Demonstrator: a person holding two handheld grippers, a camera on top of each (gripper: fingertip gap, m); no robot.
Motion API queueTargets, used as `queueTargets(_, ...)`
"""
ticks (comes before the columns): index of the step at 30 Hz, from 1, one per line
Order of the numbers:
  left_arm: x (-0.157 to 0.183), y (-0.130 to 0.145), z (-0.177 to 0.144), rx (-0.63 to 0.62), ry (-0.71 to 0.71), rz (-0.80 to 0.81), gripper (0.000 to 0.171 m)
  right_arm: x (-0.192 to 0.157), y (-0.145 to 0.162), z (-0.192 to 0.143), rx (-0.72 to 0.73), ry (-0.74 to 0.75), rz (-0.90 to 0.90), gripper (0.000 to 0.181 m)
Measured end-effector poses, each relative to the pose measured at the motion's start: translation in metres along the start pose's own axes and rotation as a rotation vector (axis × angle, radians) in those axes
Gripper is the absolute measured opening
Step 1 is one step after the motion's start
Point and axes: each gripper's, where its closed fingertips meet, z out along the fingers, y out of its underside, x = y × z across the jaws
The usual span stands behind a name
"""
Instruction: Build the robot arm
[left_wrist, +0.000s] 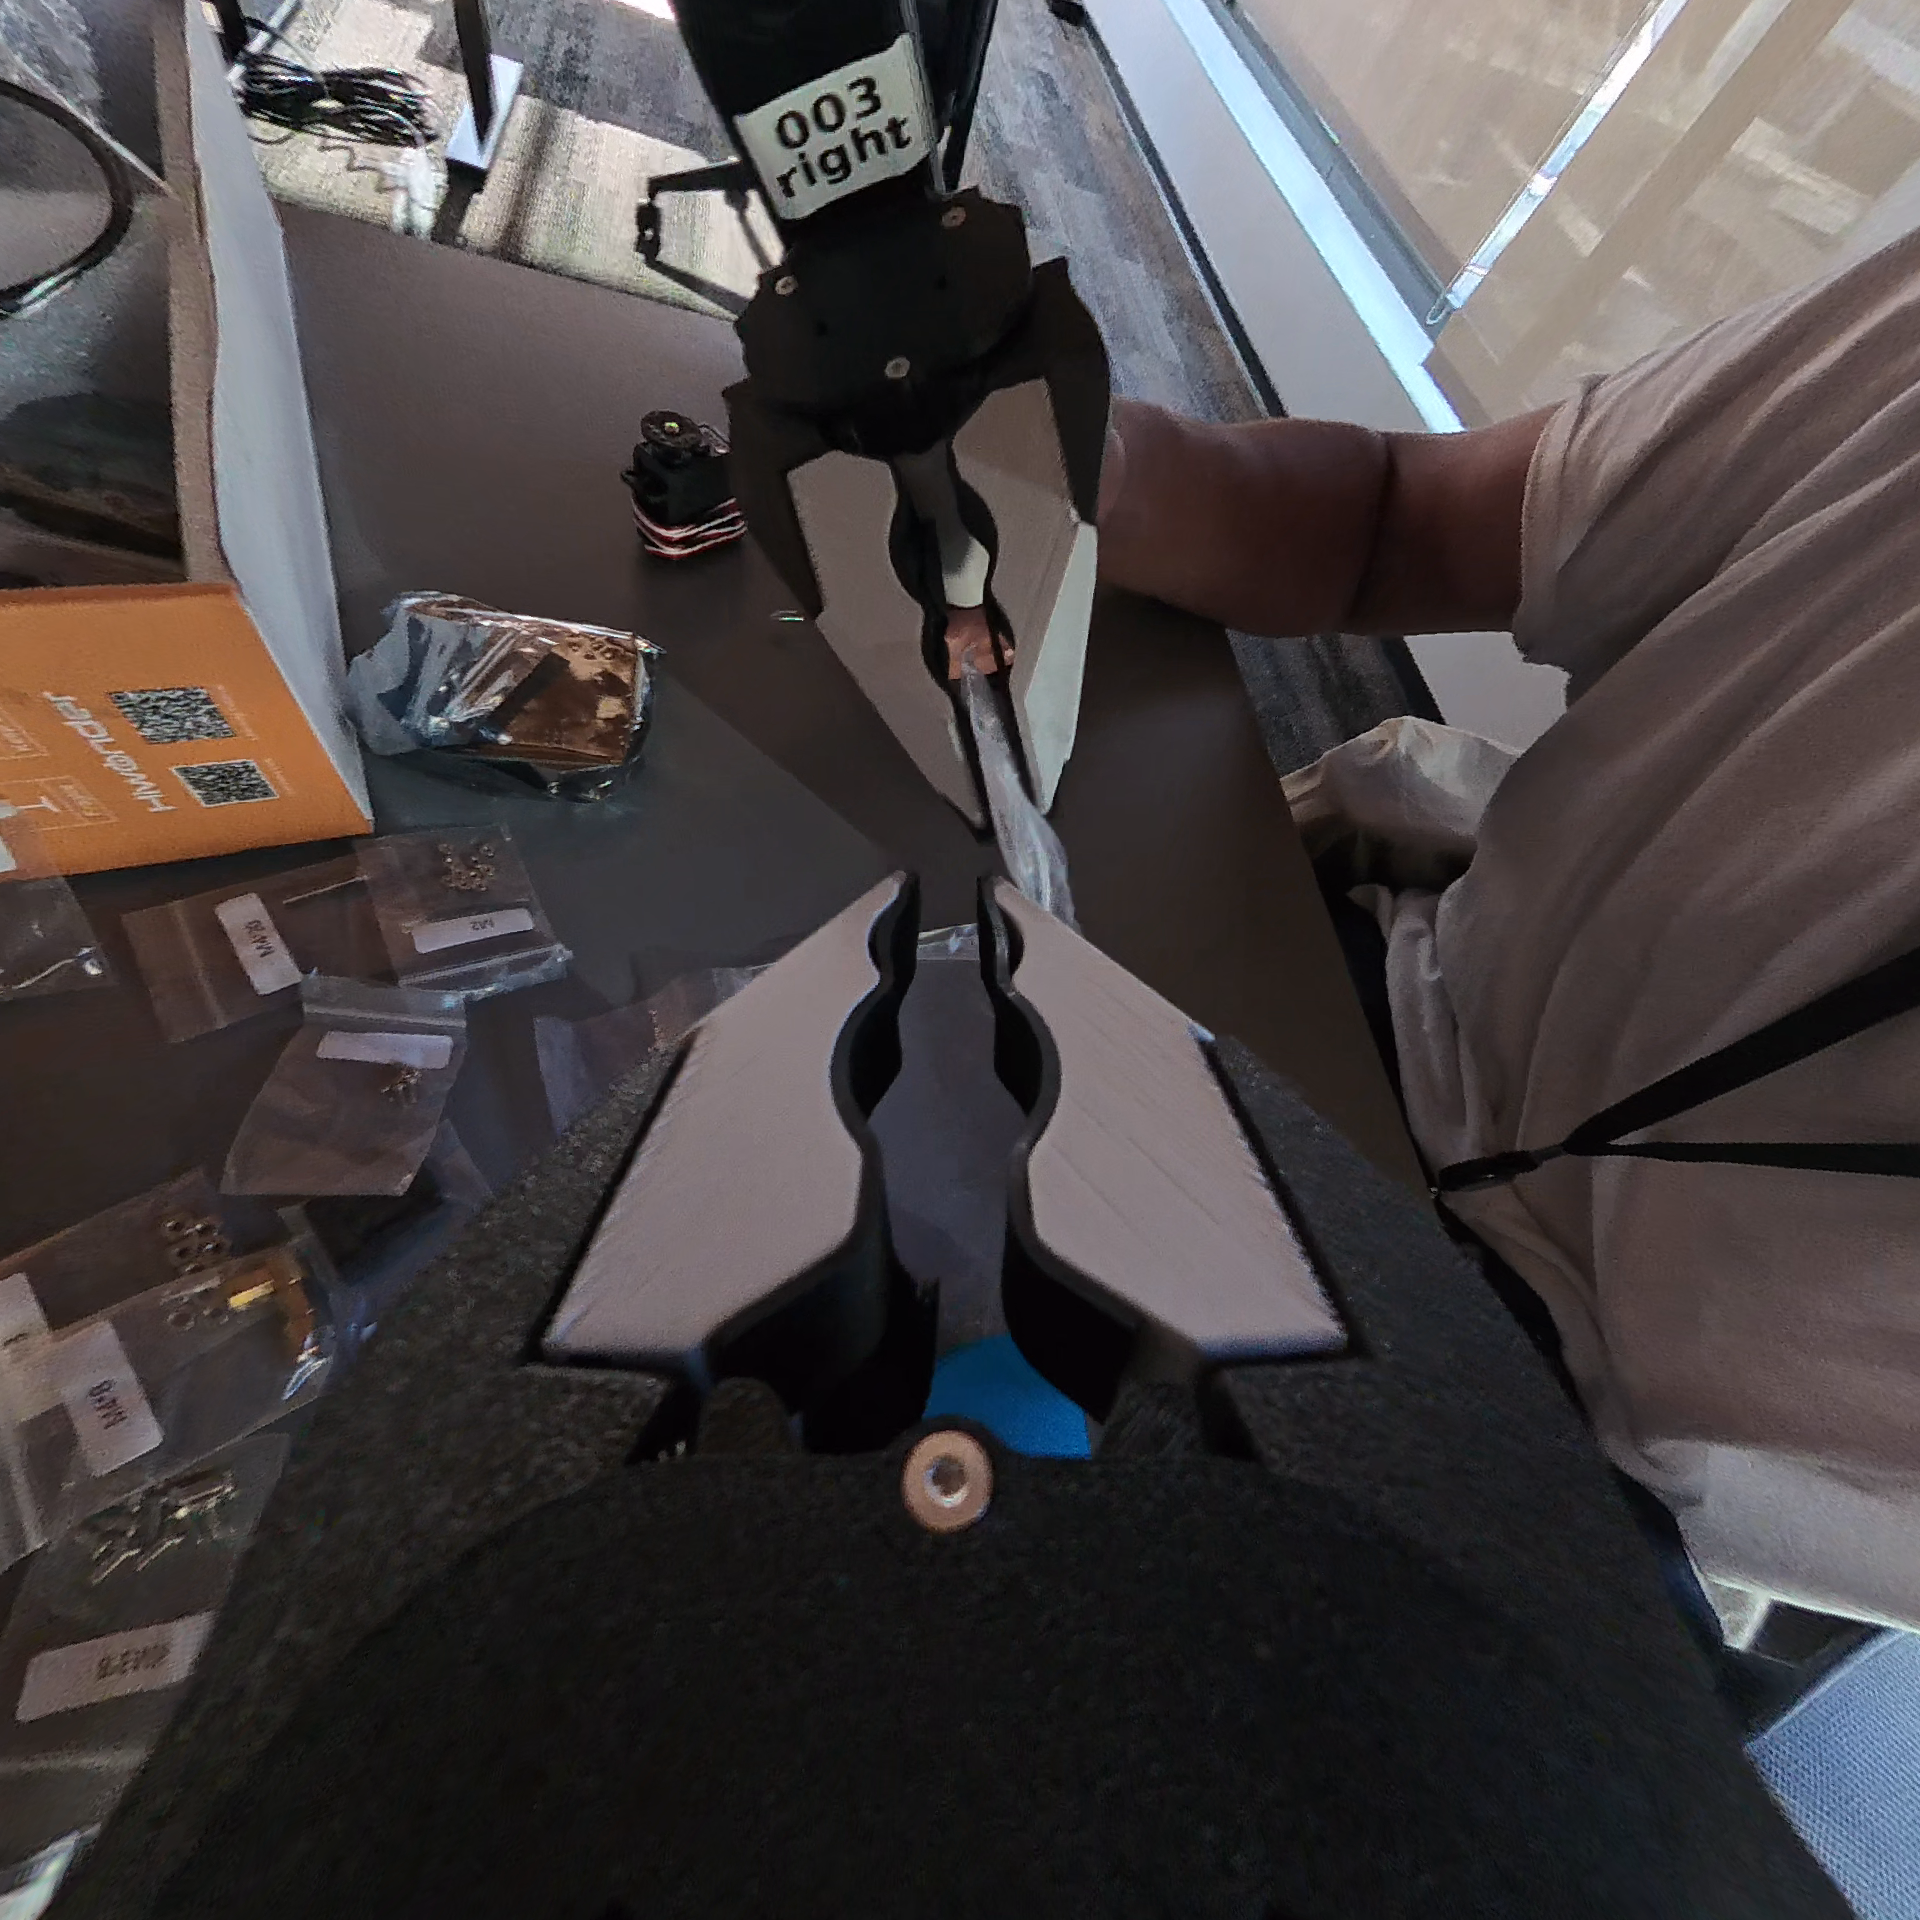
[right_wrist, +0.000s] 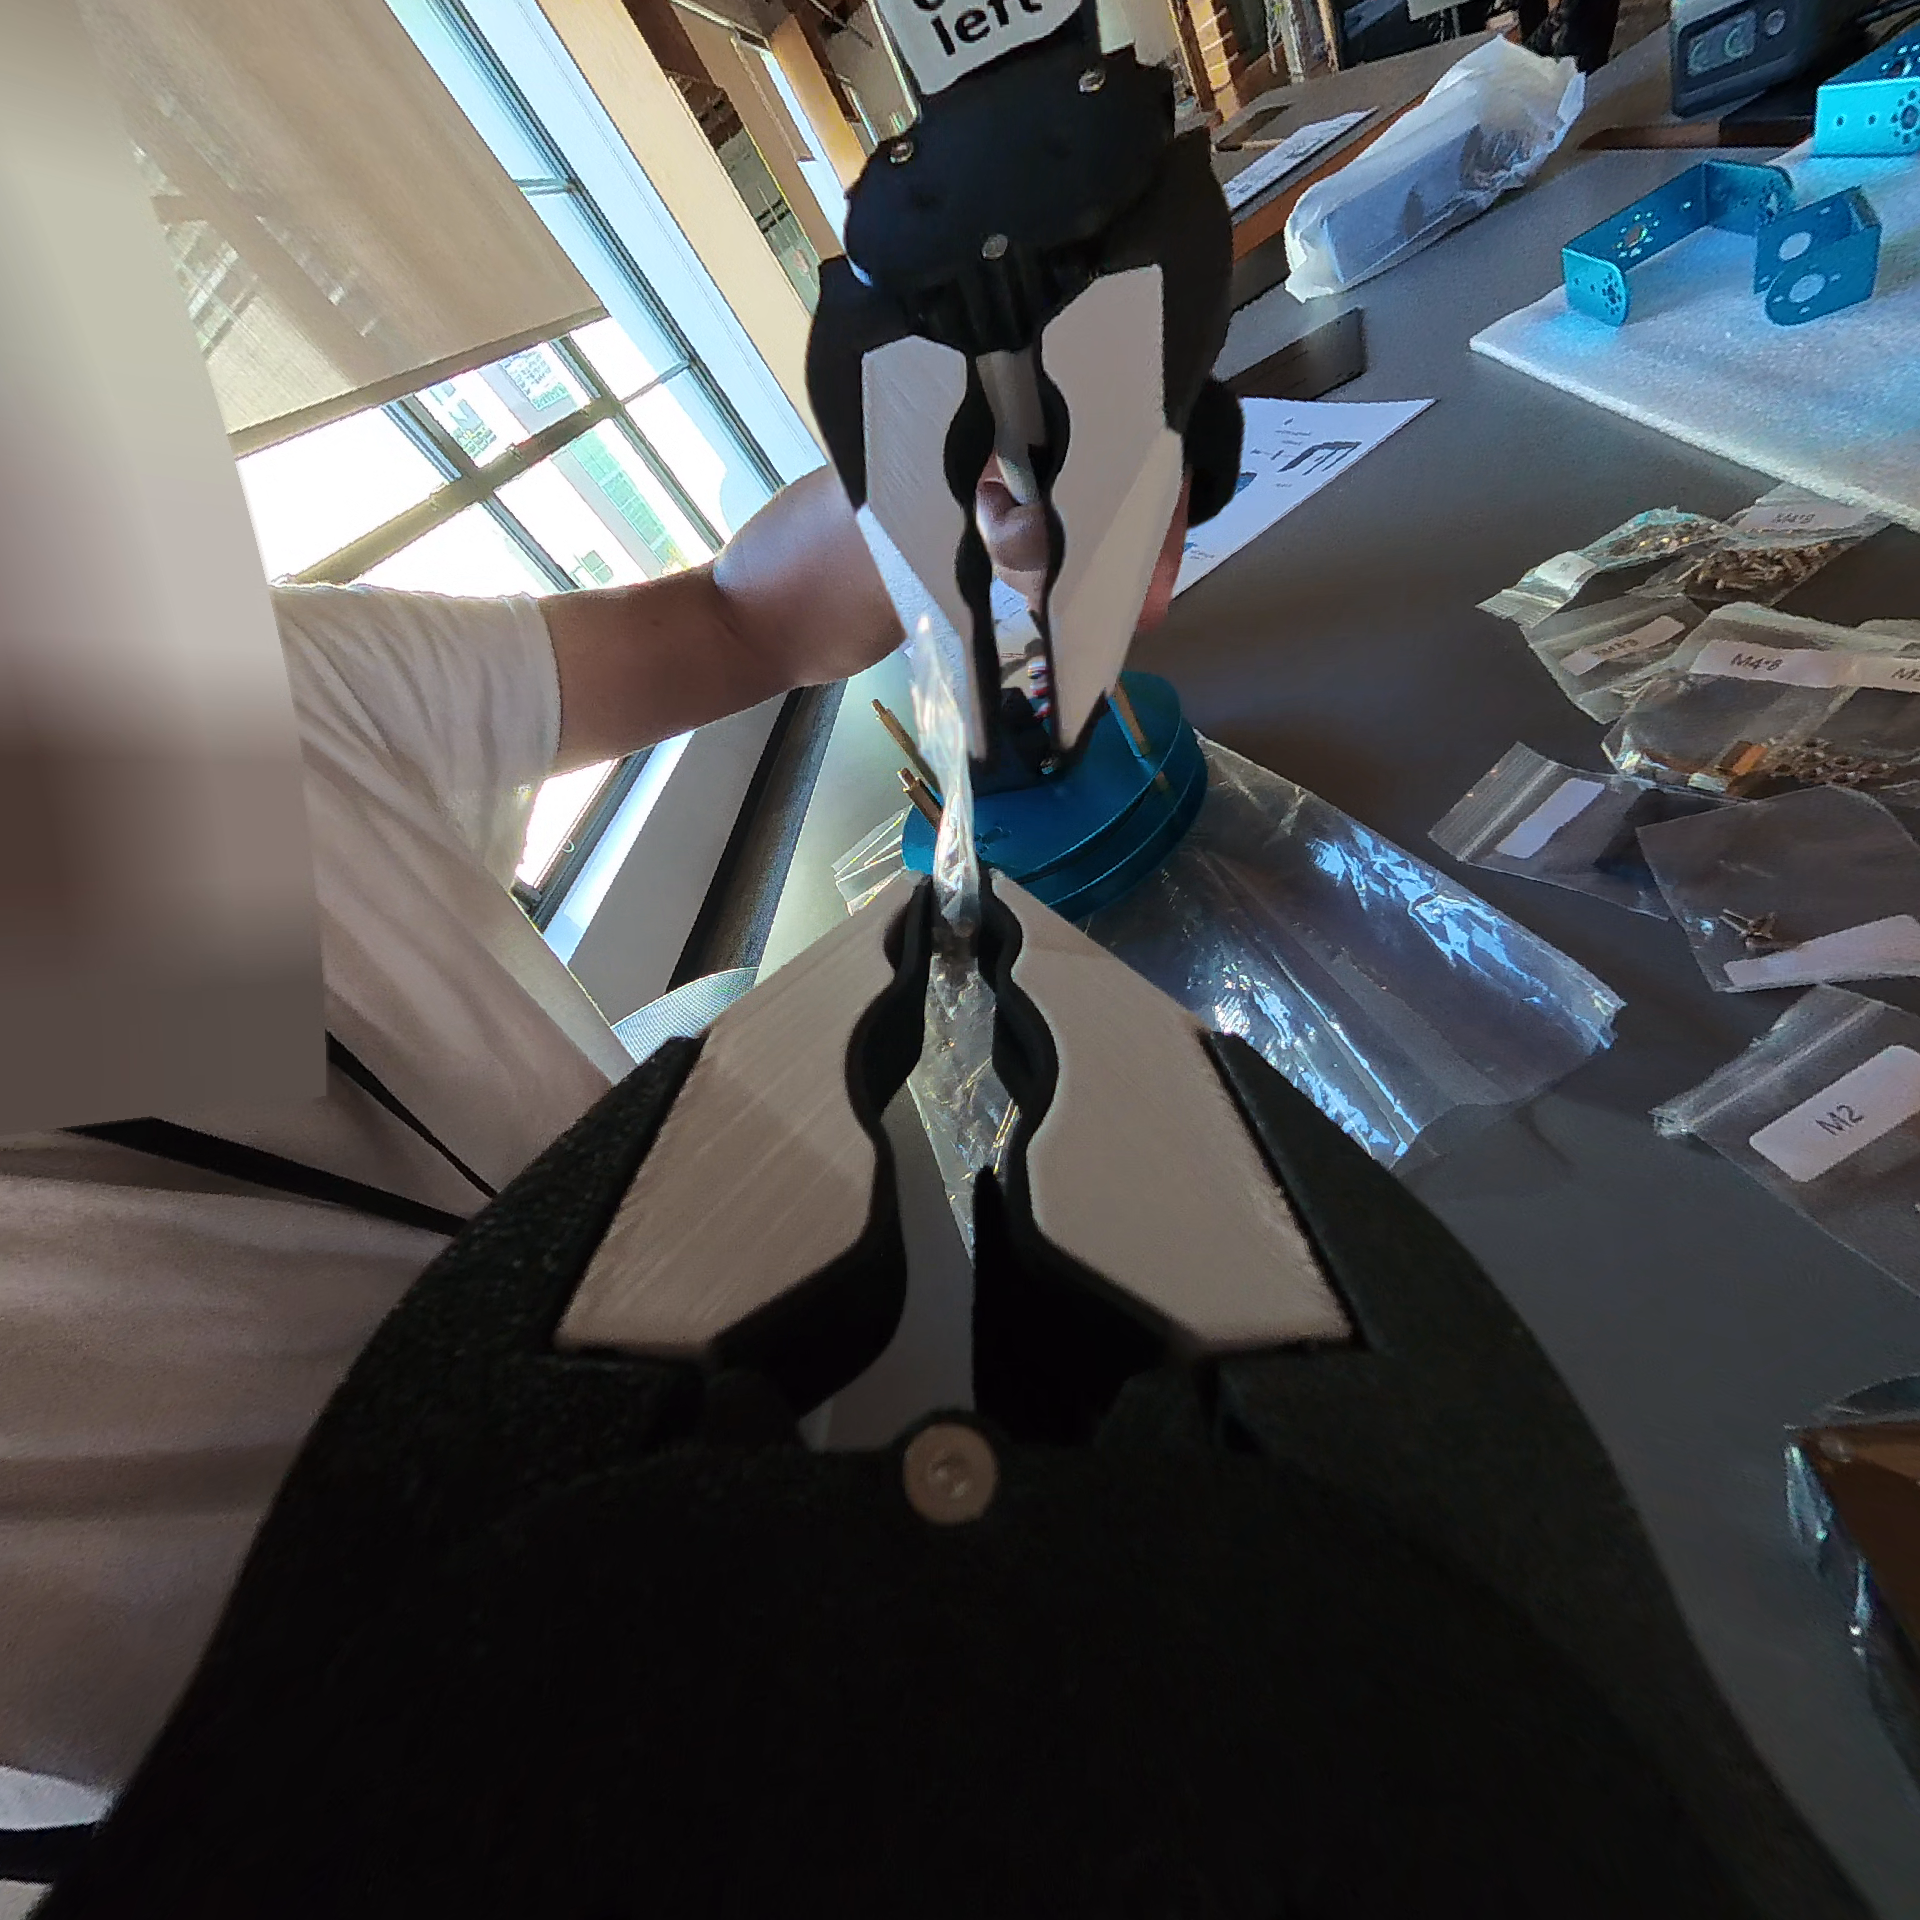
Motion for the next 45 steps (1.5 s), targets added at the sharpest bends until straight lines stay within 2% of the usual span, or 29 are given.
queueTargets(9, 0.003, -0.009, -0.021, 0.083, 0.004, -0.009, 0.012, -0.001, -0.003, -0.003, 0.013, 0.004, -0.006, 0.005)
queueTargets(23, 0.005, -0.010, -0.012, 0.077, 0.002, -0.008, 0.014, -0.003, -0.001, 0.000, -0.001, 0.006, -0.007, 0.005)
queueTargets(29, 0.007, -0.004, 0.000, 0.038, 0.012, -0.001, 0.014, -0.001, -0.001, 0.000, -0.004, 0.022, -0.009, 0.005)
queueTargets(33, 0.009, -0.003, 0.004, 0.033, 0.024, 0.005, 0.001, -0.002, -0.002, -0.001, -0.003, 0.027, -0.011, 0.005)
queueTargets(38, 0.011, 0.003, 0.006, 0.009, 0.028, 0.006, 0.000, -0.006, -0.005, -0.001, 0.015, -0.003, -0.002, 0.005)
queueTargets(41, 0.008, 0.005, 0.008, -0.007, 0.005, -0.022, 0.000, 0.002, -0.002, -0.001, -0.003, 0.049, -0.019, 0.005)
queueTargets(45, -0.006, 0.010, 0.010, -0.037, -0.063, -0.157, 0.000, 0.022, 0.000, -0.004, -0.019, 0.195, -0.084, 0.006)
